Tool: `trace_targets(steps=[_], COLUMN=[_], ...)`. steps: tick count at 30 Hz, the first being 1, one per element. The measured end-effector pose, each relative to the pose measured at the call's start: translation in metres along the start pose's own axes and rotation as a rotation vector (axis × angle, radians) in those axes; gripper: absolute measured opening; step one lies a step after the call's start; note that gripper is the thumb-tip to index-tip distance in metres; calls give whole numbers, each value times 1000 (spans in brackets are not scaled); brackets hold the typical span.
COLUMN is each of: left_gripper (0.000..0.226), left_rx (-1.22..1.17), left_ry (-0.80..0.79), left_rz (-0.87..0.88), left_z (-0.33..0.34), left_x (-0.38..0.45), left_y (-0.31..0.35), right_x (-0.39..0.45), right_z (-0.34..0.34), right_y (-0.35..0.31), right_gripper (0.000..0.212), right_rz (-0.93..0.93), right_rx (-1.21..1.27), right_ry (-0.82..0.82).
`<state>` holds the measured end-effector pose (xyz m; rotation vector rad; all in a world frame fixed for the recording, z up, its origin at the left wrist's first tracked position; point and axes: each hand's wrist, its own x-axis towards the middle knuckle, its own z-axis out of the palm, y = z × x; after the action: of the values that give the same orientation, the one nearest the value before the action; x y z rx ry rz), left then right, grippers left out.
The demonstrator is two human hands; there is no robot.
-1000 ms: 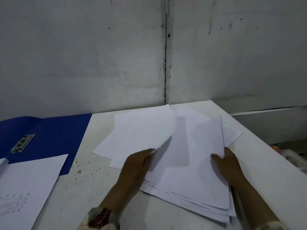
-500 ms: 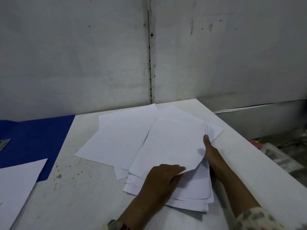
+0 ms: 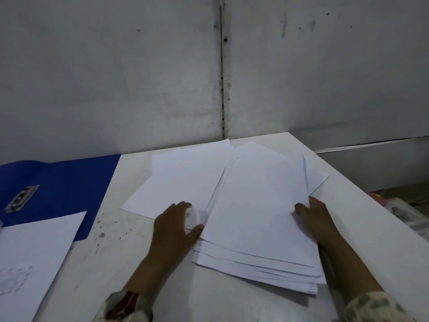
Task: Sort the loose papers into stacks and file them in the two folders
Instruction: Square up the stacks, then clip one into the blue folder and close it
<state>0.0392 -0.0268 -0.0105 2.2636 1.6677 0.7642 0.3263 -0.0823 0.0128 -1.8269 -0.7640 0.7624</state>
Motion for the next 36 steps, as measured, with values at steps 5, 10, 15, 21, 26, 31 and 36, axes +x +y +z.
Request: trace_targets(steps=[5, 10, 15, 21, 26, 31, 36], left_gripper=[102, 100, 85, 44, 28, 58, 60], left_rx=[192, 243, 215, 260, 58, -52, -143], left_ry=[-243, -266, -152, 43, 112, 67, -121], left_rz=[-194, -230, -200, -61, -12, 191, 218], left_z=[-7, -12, -21, -29, -24, -8, 11], left_x=[8, 14, 24, 23, 20, 10, -2], left_y=[-23, -22, -21, -34, -26, 7, 48], right_x=[-1, 0, -2, -3, -2, 0, 1], right_z=[-1, 2, 3, 4, 4, 4, 3], right_y=[2, 5, 6, 5, 4, 2, 4], right_gripper=[8, 7, 9, 13, 19, 28, 29], right_rz=[-20, -38, -75, -82, -64, -33, -26], right_rx=[3, -19, -25, -24, -59, -90, -101], right_ry=[24, 30, 39, 42, 27, -4, -26])
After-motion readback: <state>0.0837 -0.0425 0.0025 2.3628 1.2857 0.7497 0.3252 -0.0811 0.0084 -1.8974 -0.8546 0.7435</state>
